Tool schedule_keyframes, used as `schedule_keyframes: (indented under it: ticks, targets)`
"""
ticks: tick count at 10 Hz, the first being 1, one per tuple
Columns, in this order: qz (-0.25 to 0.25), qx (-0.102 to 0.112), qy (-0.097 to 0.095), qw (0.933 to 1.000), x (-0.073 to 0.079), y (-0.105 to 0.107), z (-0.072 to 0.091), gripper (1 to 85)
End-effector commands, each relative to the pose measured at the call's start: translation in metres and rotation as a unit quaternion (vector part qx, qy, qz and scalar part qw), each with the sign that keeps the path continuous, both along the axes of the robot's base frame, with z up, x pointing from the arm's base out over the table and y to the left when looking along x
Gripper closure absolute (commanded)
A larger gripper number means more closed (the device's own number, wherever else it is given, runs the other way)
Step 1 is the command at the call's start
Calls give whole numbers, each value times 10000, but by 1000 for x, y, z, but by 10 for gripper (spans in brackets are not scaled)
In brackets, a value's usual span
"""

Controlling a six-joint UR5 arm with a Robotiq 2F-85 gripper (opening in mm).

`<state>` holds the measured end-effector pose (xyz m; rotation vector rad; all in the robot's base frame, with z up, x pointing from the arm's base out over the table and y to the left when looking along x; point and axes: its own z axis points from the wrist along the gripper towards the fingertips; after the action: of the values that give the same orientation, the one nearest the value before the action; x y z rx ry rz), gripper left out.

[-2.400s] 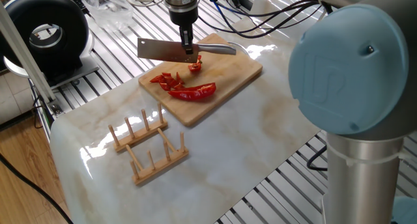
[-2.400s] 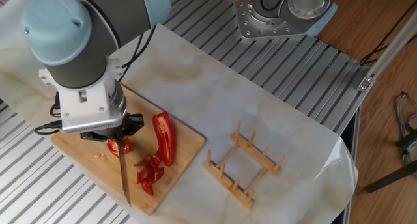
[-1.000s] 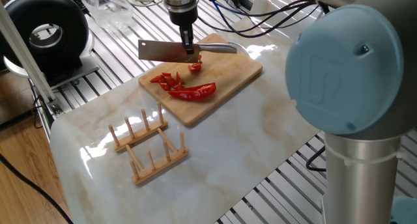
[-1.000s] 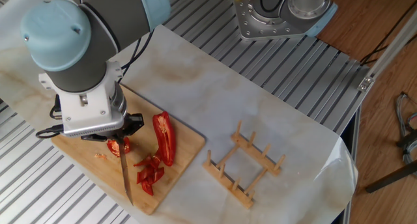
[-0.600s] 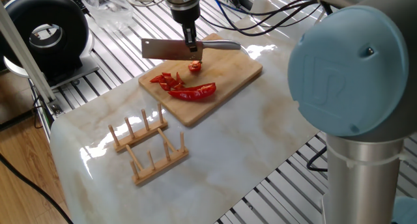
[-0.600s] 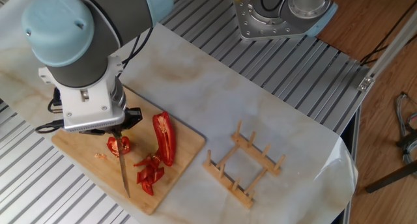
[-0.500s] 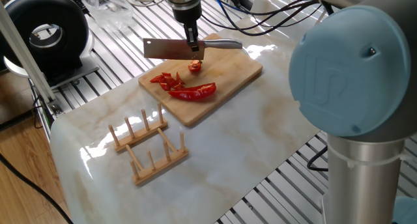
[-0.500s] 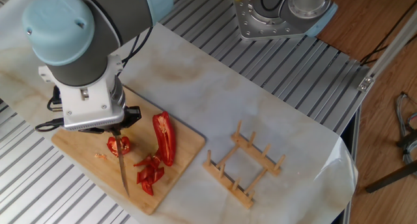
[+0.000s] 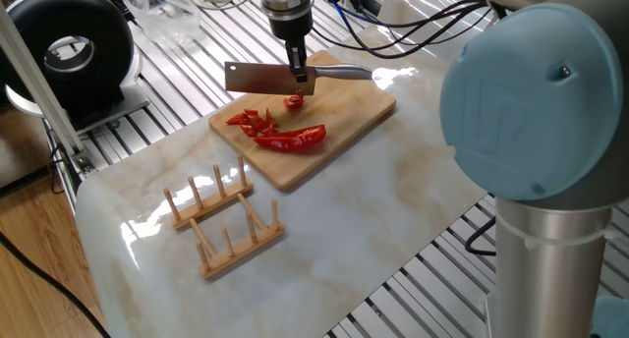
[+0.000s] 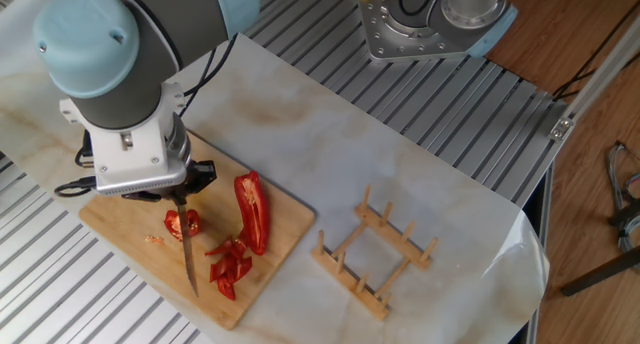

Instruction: Chop the chili peppers

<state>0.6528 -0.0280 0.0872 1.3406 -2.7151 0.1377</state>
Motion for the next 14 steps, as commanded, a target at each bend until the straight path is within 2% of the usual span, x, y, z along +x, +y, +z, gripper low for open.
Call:
schedule_keyframes:
  ticks: [1,10,14]
  targets:
    - [-26,62,15,10000,0,0,-4,843]
    - [-110,81,4,9999,10,1,-22,843]
    - [-173,23,11,9998,11,-1,-26,843]
